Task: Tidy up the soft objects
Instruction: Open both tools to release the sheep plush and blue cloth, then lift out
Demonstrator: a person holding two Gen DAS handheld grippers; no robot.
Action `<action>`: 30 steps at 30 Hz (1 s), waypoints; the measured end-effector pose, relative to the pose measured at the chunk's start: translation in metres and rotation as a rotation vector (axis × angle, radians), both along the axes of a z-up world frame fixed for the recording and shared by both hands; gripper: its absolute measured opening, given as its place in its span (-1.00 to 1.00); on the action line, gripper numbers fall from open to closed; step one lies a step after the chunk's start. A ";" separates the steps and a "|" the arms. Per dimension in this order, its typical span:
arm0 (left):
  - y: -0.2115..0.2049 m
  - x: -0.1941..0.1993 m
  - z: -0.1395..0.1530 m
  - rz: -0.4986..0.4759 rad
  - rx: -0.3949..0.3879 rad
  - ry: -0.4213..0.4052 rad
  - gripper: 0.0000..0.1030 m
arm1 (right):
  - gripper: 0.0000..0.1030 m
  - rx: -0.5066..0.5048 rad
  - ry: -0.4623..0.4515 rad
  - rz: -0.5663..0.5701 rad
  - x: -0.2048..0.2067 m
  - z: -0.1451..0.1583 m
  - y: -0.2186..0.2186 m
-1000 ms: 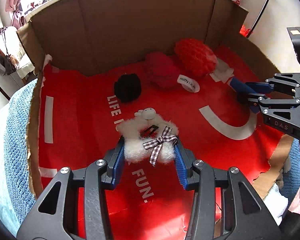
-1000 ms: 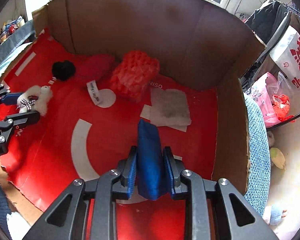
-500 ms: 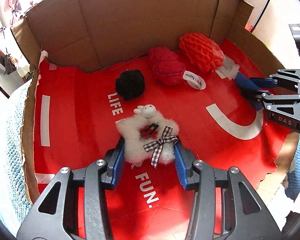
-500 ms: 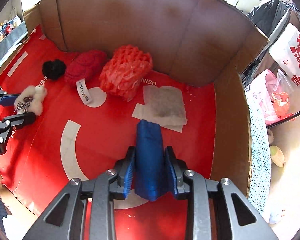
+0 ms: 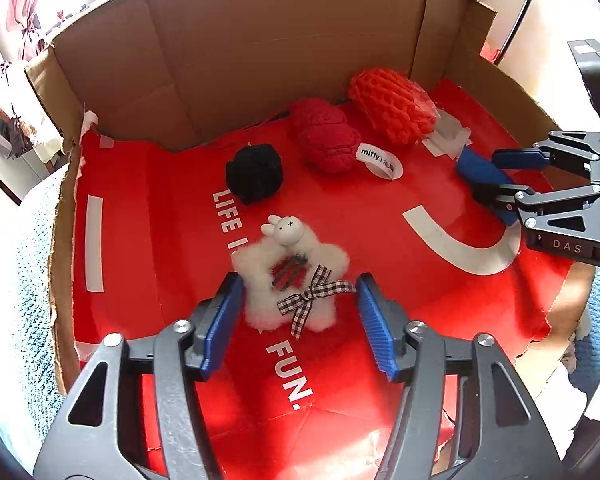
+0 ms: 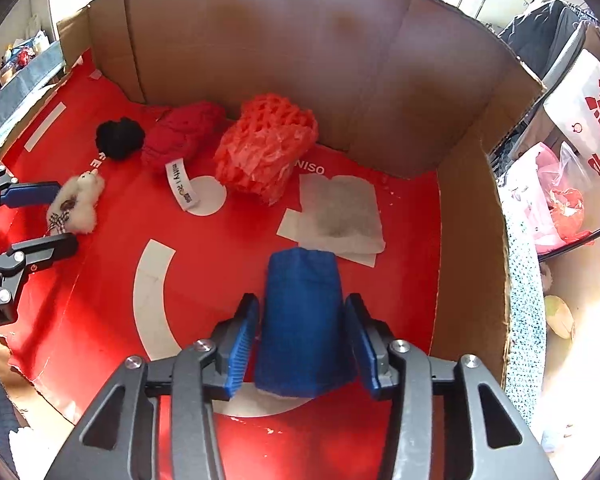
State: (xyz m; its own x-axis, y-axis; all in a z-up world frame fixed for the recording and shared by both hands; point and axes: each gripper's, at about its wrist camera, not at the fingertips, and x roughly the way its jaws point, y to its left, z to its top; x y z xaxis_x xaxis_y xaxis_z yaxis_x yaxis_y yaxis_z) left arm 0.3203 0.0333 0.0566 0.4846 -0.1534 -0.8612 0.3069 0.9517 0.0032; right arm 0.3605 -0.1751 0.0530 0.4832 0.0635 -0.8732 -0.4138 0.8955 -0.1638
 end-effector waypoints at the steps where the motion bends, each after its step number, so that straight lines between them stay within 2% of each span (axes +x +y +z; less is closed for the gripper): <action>1: 0.000 -0.003 0.002 -0.001 -0.002 -0.007 0.22 | 0.00 0.004 -0.004 0.001 -0.001 0.001 0.000; 7: 0.004 -0.019 0.015 -0.010 -0.035 -0.050 0.29 | 0.16 0.027 -0.035 0.009 -0.014 0.014 0.005; 13: 0.009 -0.043 0.042 -0.003 -0.075 -0.137 0.38 | 0.33 0.099 -0.087 0.012 -0.038 0.037 0.002; 15: 0.011 -0.053 0.052 0.004 -0.081 -0.174 0.51 | 0.35 0.122 -0.111 0.015 -0.050 0.047 0.000; 19: 0.013 -0.077 0.073 0.012 -0.120 -0.254 0.55 | 0.48 0.174 -0.172 0.018 -0.070 0.069 -0.008; 26: 0.017 -0.124 0.103 0.057 -0.163 -0.419 0.84 | 0.70 0.260 -0.323 0.021 -0.119 0.108 -0.024; 29: 0.016 -0.146 0.113 0.083 -0.177 -0.490 0.86 | 0.94 0.301 -0.387 0.018 -0.142 0.120 -0.029; 30: 0.015 -0.152 0.114 0.094 -0.185 -0.511 0.88 | 0.97 0.307 -0.411 0.019 -0.151 0.124 -0.029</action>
